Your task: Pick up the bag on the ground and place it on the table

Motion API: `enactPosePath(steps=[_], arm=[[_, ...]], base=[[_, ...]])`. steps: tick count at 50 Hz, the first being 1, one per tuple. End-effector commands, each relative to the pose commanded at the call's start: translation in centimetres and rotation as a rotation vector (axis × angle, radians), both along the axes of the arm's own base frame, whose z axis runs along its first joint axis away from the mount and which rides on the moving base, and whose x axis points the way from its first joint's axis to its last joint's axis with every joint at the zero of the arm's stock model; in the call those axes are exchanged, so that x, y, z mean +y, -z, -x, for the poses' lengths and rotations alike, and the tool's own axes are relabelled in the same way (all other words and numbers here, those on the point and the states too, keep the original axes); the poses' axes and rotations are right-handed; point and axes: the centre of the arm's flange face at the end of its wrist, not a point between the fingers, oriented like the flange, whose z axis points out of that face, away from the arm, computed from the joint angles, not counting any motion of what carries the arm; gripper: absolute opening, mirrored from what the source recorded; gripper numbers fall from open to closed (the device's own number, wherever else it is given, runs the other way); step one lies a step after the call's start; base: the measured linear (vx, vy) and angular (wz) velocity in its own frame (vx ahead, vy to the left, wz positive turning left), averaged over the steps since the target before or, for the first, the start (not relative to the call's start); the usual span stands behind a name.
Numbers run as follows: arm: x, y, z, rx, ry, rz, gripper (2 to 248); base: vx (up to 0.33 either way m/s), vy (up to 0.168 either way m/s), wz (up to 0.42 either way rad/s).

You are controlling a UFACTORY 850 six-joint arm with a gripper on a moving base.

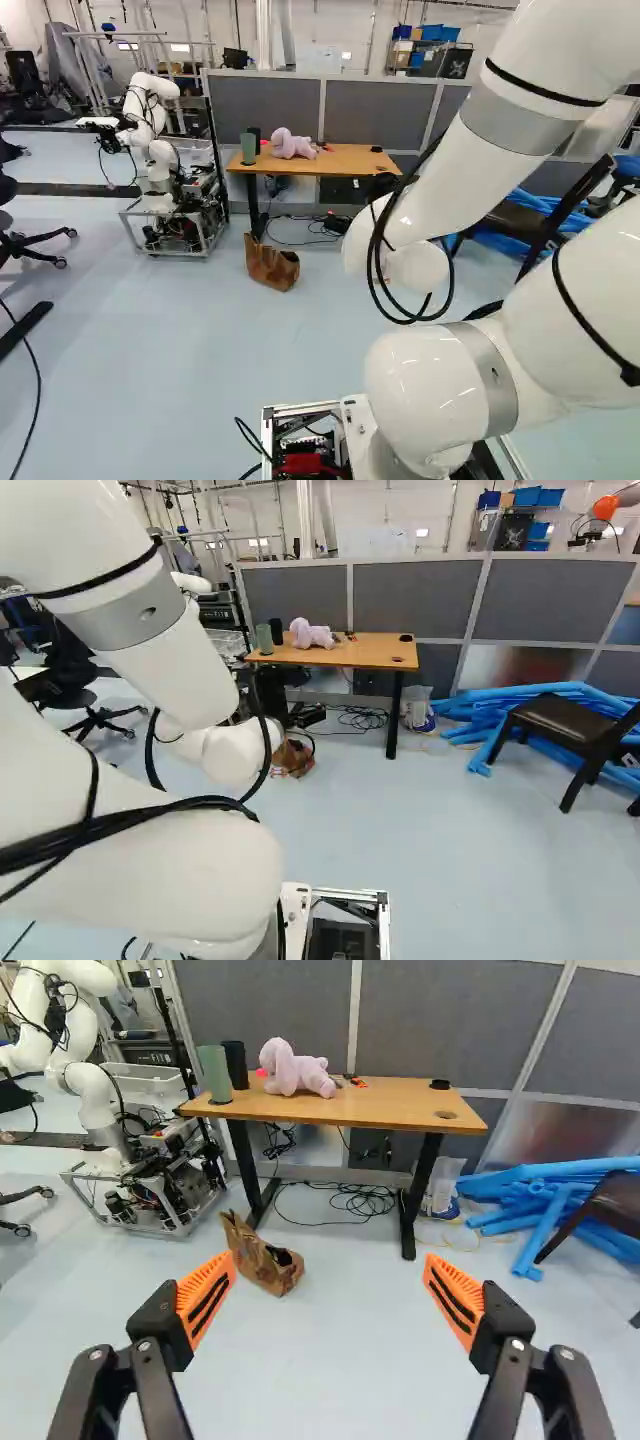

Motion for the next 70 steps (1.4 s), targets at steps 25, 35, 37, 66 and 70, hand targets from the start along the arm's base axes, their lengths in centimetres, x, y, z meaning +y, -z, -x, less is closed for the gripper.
enactPosePath(steps=[25, 35, 37, 66, 70], arm=[[0.0, 0.0, 0.0, 0.0, 0.0, 0.0, 247], [0.0, 0.0, 0.0, 0.0, 0.0, 0.0, 247], [0.0, 0.0, 0.0, 0.0, 0.0, 0.0, 247], [0.0, 0.0, 0.0, 0.0, 0.0, 0.0, 247], [0.0, 0.0, 0.0, 0.0, 0.0, 0.0, 247]], base=[[0.109, 0.026, 0.124], [0.11, 0.041, 0.206], [0.118, 0.046, 0.215], [0.128, 0.045, 0.219], [0.159, 0.017, 0.077]])
